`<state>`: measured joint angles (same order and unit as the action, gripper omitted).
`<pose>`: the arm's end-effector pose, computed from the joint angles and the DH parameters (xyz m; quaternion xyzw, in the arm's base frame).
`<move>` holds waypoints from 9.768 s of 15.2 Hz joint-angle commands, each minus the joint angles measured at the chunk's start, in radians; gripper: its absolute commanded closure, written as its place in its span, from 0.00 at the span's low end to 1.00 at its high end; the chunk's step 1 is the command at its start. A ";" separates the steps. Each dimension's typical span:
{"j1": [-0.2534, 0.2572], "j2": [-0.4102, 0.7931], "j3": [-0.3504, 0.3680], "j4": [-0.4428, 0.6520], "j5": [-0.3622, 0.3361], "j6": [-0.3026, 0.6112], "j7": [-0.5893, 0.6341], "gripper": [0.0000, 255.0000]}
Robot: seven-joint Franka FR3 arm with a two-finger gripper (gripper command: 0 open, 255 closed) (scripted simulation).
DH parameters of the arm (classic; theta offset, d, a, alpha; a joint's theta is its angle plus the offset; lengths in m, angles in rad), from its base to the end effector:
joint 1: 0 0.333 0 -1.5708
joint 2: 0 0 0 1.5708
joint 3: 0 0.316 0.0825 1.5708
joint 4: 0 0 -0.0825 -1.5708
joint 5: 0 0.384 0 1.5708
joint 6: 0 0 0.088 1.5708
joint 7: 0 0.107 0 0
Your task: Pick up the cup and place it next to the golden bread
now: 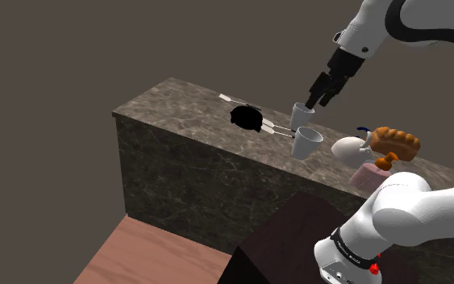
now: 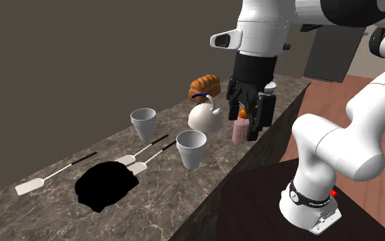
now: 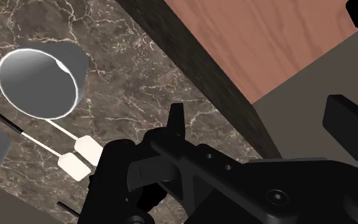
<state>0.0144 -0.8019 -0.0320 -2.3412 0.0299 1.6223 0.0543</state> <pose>0.3081 -0.0057 0.6072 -0.9983 0.0317 -0.0407 0.0274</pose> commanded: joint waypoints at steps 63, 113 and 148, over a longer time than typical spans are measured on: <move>-0.102 0.247 -0.401 -0.205 -0.257 0.503 -0.485 1.00; -0.177 0.230 -0.768 0.327 -0.361 0.050 -0.995 1.00; 0.559 0.258 -1.850 0.851 -0.451 0.083 -1.440 1.00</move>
<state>0.5796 -0.5446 -1.8842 -1.4737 -0.4208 1.6905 -1.3881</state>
